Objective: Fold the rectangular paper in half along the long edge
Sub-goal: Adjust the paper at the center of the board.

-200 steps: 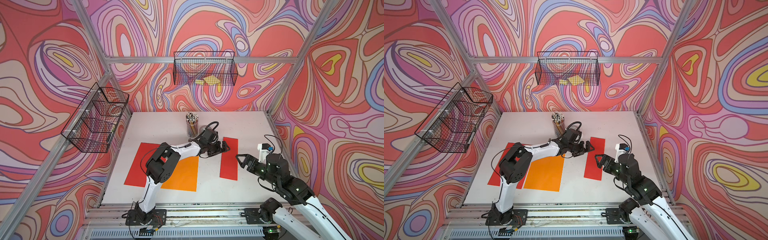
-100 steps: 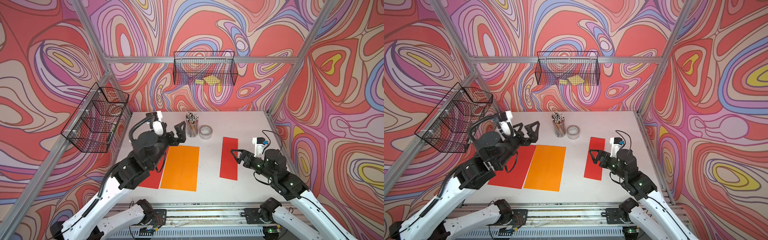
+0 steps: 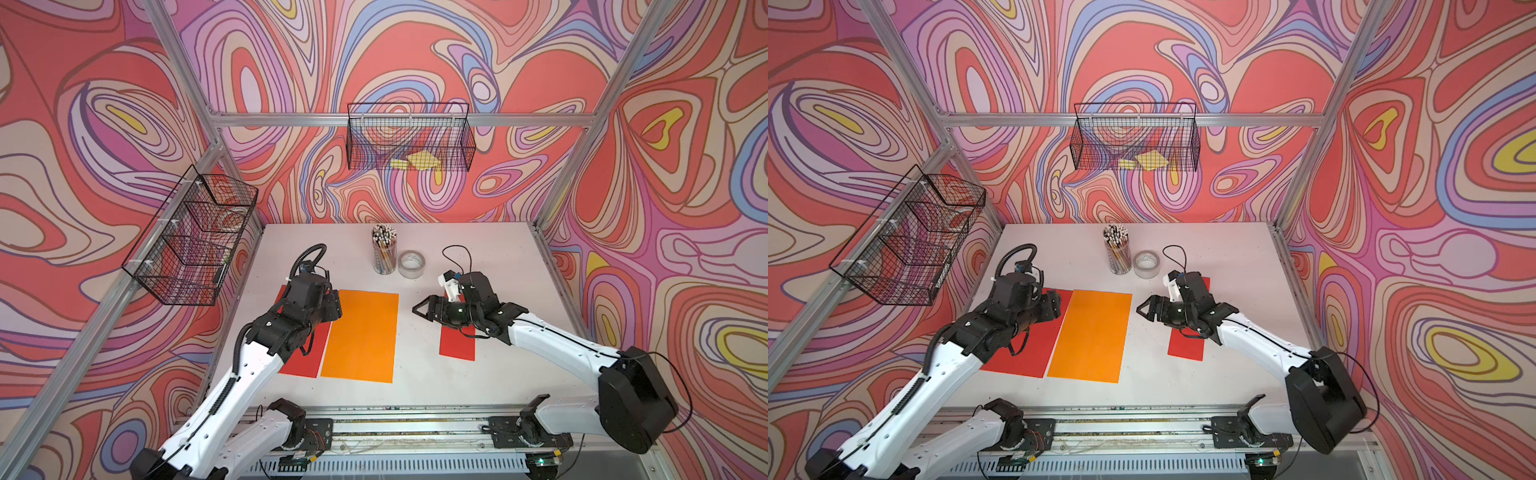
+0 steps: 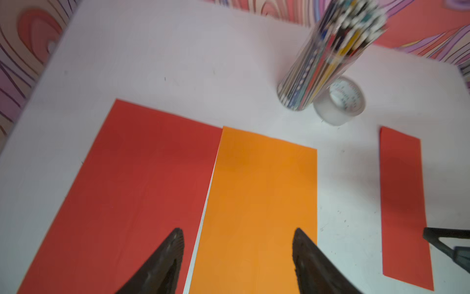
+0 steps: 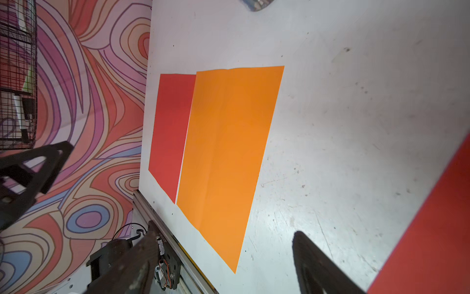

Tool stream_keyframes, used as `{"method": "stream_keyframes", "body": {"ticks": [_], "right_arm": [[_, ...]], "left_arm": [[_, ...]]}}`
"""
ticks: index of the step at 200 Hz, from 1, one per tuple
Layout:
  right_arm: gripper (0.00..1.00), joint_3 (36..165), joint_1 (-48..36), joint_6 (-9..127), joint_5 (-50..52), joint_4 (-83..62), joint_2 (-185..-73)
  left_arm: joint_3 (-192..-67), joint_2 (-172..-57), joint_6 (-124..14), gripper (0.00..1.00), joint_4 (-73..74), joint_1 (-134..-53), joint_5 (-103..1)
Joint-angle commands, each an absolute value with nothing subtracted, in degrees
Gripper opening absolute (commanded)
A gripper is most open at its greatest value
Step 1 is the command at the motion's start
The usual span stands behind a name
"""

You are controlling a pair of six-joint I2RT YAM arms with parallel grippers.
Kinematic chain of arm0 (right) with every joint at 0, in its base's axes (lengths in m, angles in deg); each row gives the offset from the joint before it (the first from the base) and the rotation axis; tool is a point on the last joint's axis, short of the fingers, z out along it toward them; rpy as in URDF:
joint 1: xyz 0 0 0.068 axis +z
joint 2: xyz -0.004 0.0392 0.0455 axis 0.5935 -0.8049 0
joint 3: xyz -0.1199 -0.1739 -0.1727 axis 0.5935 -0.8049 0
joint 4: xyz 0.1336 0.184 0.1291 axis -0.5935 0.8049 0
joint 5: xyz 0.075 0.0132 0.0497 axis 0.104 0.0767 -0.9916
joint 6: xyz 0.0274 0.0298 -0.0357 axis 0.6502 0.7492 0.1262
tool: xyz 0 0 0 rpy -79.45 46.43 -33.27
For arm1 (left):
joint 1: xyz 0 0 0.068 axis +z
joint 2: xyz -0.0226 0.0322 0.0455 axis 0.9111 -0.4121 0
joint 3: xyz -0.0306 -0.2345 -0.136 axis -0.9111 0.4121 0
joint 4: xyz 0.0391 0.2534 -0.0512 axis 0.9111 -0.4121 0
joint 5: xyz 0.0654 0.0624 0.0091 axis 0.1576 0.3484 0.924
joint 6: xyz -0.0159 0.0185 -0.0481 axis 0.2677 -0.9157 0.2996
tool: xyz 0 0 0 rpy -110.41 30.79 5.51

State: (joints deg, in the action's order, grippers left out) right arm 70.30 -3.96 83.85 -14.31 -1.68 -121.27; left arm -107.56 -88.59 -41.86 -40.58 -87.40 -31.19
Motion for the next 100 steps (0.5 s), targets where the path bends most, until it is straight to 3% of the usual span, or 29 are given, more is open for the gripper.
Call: {"method": "stream_keyframes", "body": {"ticks": [1, 49, 100], "right_arm": [[0.84, 71.78, -1.77, 82.55, -16.55, -4.64, -126.55], [0.82, 75.67, 2.98, 81.01, -14.09, -4.34, -137.73], [0.82, 75.91, 3.93, 80.41, -14.44, -6.63, -142.08]], "left_arm": [[-105.62, -93.1, -37.31, 0.61, -38.06, -85.53, -43.32], [-103.37, -112.02, -35.01, 0.17, -30.28, -85.21, -54.7], [-98.24, -118.46, -32.14, 0.09, -20.68, -85.75, -58.92]]}}
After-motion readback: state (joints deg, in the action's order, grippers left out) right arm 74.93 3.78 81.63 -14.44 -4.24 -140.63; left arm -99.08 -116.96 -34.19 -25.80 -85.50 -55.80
